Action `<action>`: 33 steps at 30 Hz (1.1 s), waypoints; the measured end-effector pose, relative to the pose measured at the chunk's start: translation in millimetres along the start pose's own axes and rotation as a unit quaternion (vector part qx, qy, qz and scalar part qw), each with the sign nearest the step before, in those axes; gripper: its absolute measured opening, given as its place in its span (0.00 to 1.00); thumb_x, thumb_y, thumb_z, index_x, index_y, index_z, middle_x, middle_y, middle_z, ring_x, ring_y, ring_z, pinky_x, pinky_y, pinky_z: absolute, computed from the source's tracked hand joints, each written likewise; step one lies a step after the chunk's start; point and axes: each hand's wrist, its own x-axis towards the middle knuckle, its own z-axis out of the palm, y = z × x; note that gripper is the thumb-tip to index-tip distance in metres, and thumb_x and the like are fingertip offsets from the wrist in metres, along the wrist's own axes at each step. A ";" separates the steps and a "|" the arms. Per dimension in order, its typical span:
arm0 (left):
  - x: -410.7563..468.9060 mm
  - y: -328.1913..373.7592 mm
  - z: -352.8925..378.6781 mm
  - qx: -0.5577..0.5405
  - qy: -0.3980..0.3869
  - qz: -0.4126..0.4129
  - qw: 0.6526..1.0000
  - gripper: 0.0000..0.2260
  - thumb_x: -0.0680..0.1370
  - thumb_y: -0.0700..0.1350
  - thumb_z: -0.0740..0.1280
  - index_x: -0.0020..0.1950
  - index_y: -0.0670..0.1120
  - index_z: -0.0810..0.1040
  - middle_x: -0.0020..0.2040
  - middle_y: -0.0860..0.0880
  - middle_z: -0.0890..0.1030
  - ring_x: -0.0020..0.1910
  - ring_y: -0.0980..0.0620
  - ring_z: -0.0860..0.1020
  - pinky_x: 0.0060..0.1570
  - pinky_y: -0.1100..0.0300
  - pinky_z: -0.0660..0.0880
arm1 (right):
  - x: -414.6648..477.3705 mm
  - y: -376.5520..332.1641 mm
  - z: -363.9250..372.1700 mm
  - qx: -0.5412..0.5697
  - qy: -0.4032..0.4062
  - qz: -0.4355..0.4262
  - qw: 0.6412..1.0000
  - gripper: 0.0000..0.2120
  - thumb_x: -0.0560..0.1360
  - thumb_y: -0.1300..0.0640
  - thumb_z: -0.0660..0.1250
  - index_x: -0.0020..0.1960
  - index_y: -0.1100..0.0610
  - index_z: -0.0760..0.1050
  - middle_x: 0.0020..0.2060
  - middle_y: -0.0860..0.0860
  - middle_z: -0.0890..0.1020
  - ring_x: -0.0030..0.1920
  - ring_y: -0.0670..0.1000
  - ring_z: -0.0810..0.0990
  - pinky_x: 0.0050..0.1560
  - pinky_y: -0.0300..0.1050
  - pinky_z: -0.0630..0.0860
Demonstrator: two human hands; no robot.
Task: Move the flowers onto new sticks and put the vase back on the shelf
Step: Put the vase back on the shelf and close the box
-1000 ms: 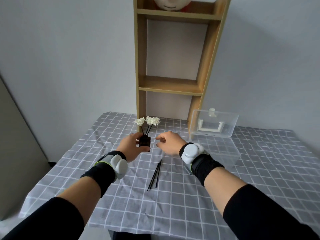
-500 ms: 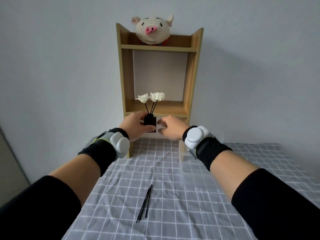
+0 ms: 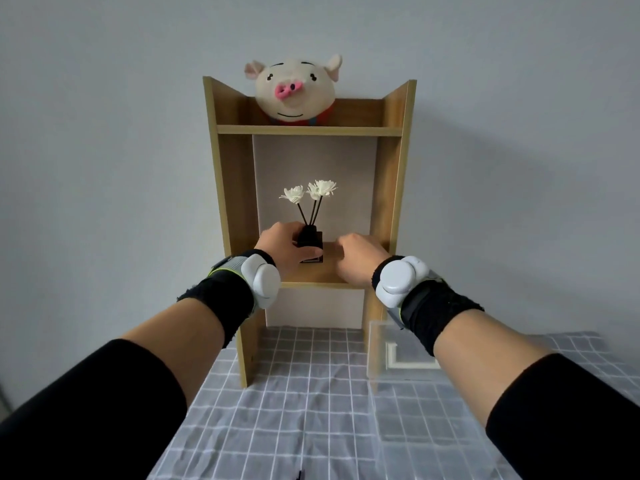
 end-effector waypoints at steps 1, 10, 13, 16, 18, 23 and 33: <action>6.4 -2.9 5.7 0.000 0.000 -0.003 1.000 0.21 0.74 0.55 0.74 0.65 0.49 0.79 0.56 0.48 0.83 0.54 0.46 0.80 0.56 0.52 0.79 | 5.6 2.2 2.7 -0.003 0.000 0.003 1.000 0.08 0.74 0.64 0.60 0.49 0.62 0.76 0.44 0.59 0.81 0.45 0.62 0.80 0.44 0.49 0.77; 43.3 -24.8 37.9 -0.005 -0.015 -0.026 1.000 0.23 0.74 0.54 0.75 0.67 0.51 0.77 0.59 0.50 0.82 0.53 0.49 0.79 0.54 0.56 0.76 | 40.4 11.9 19.0 0.002 -0.022 0.020 1.000 0.15 0.78 0.65 0.58 0.60 0.64 0.79 0.55 0.62 0.82 0.55 0.63 0.81 0.54 0.50 0.78; 45.1 -26.0 42.5 -0.001 -0.017 -0.021 1.000 0.22 0.74 0.54 0.75 0.66 0.51 0.78 0.59 0.50 0.82 0.53 0.49 0.79 0.51 0.58 0.74 | 42.3 12.8 21.6 0.004 -0.024 0.021 0.999 0.16 0.78 0.65 0.58 0.63 0.64 0.78 0.57 0.62 0.82 0.56 0.63 0.81 0.57 0.51 0.79; 44.8 -24.8 44.6 0.005 -0.012 -0.024 1.000 0.22 0.74 0.56 0.74 0.66 0.51 0.78 0.59 0.50 0.83 0.56 0.48 0.80 0.51 0.59 0.74 | 42.2 13.0 21.1 0.005 -0.019 0.018 1.000 0.17 0.78 0.65 0.58 0.64 0.63 0.77 0.58 0.62 0.82 0.57 0.63 0.81 0.59 0.52 0.79; 43.5 -23.7 45.9 0.012 -0.007 -0.026 1.000 0.22 0.75 0.55 0.74 0.67 0.51 0.77 0.59 0.49 0.83 0.56 0.47 0.80 0.50 0.59 0.74 | 41.3 12.8 21.1 0.006 -0.012 0.014 1.000 0.18 0.78 0.64 0.58 0.65 0.63 0.77 0.59 0.62 0.82 0.57 0.63 0.80 0.59 0.53 0.79; 35.4 -19.8 46.3 0.044 0.001 -0.044 0.998 0.24 0.74 0.58 0.74 0.67 0.49 0.77 0.60 0.47 0.83 0.57 0.43 0.80 0.54 0.55 0.76 | 32.1 12.4 21.0 0.009 0.006 0.004 1.000 0.17 0.79 0.63 0.59 0.64 0.62 0.78 0.59 0.61 0.82 0.58 0.62 0.80 0.60 0.53 0.79; -34.5 -0.9 17.9 -0.003 0.050 -0.039 0.998 0.13 0.77 0.52 0.72 0.57 0.46 0.82 0.48 0.50 0.83 0.48 0.48 0.81 0.50 0.57 0.78 | -39.4 5.4 15.4 0.044 0.047 -0.013 0.998 0.19 0.78 0.66 0.57 0.65 0.61 0.78 0.64 0.60 0.80 0.64 0.62 0.78 0.64 0.55 0.76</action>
